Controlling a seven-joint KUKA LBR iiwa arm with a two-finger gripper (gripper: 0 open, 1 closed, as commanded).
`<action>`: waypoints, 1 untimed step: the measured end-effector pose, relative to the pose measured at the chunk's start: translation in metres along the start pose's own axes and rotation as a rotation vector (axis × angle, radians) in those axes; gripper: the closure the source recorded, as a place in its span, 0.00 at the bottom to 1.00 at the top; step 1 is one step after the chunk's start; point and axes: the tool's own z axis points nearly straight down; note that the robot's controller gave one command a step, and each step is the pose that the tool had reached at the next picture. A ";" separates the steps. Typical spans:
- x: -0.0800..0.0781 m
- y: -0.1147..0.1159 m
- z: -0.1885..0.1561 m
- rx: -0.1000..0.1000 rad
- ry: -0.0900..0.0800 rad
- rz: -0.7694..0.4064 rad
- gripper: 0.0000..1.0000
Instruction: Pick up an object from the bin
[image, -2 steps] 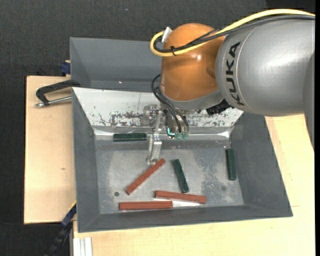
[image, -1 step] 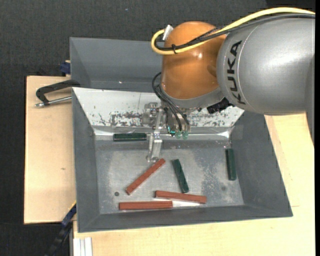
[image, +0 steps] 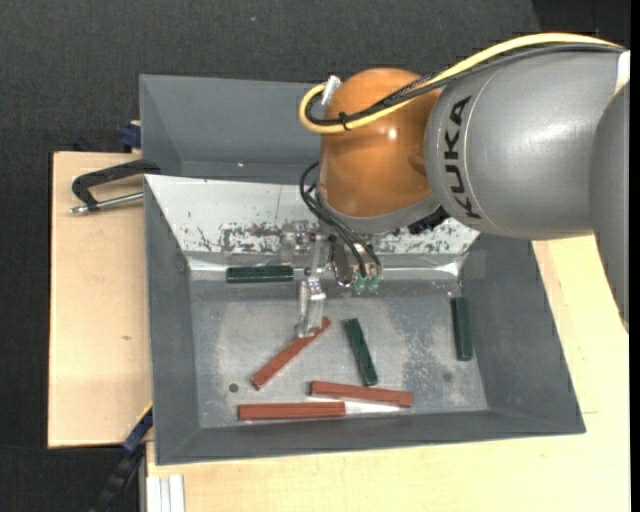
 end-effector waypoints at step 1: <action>0.015 -0.016 0.065 0.000 0.000 -0.224 0.00</action>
Offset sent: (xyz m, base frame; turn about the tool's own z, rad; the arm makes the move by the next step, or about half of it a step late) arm -0.0190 -0.0462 -0.1261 0.0157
